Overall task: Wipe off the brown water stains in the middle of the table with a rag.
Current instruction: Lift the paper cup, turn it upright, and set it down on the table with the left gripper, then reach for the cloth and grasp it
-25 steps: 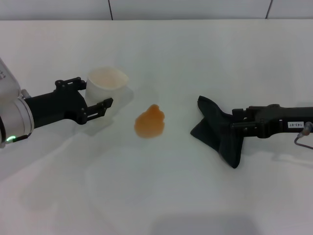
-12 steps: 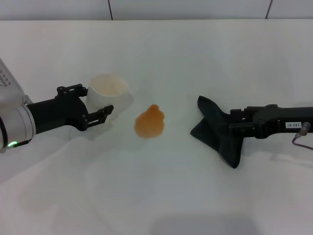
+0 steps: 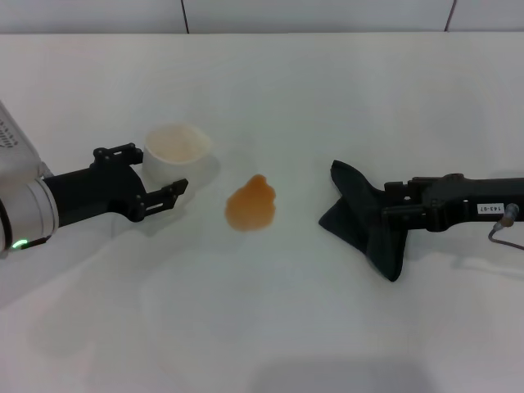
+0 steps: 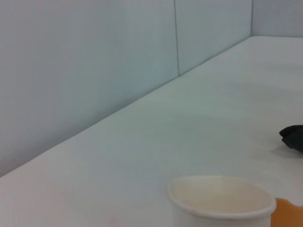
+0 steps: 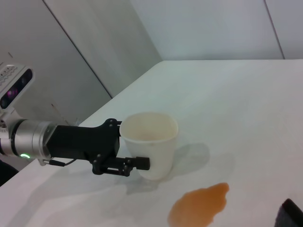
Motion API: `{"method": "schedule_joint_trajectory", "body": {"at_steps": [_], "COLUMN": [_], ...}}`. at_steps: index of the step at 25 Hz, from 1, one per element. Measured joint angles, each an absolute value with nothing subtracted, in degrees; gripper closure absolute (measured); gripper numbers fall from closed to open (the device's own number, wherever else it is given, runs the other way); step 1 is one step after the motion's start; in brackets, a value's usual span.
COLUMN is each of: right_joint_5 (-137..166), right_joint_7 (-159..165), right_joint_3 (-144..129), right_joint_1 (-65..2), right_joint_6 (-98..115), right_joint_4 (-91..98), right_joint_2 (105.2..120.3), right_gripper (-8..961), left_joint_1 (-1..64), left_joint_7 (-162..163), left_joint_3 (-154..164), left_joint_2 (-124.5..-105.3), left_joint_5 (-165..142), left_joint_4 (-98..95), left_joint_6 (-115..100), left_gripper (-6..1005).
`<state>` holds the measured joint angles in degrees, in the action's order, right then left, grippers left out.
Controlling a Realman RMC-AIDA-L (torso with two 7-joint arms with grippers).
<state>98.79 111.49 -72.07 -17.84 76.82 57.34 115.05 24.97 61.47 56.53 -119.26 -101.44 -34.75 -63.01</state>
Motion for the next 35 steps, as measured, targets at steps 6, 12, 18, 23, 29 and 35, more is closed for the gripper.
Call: {"method": "schedule_joint_trajectory", "body": {"at_steps": [6,12,18,23,29,35], "right_joint_5": [98.79,98.79,98.78,98.62,98.32,97.55], "right_joint_7": [111.84,111.94,112.06,112.15,112.15,112.28], "right_joint_3": [-72.07,-72.07,-72.49,-72.84,-73.15,-73.45], "right_joint_1": [-17.84,-17.84,-17.84,-17.84,-17.84,-17.75], "right_joint_6": [76.84,76.88,77.00,77.00,76.99,76.90], "right_joint_4": [57.51,57.55,57.70,57.76,57.76,57.83], "right_joint_2": [115.05,115.05,115.04,115.04,115.05,115.12], "right_gripper": [131,131,131,131,131,131], "left_joint_1": [24.86,23.01,19.49,17.08,14.55,7.73], "left_joint_7": [62.14,63.90,68.73,70.92,72.48,77.14], "left_joint_3": [57.94,59.39,62.82,62.91,63.22,63.30], "left_joint_2": [-119.26,-119.27,-119.27,-119.19,-119.21,-119.19], "left_joint_5": [-101.43,-101.74,-101.78,-101.81,-102.47,-101.39], "left_joint_4": [-35.31,-37.69,-43.53,-46.78,-49.55,-60.98], "left_joint_6": [-63.04,-63.20,-63.72,-64.85,-65.11,-69.14], "left_gripper": [317,202,145,107,109,111]}}
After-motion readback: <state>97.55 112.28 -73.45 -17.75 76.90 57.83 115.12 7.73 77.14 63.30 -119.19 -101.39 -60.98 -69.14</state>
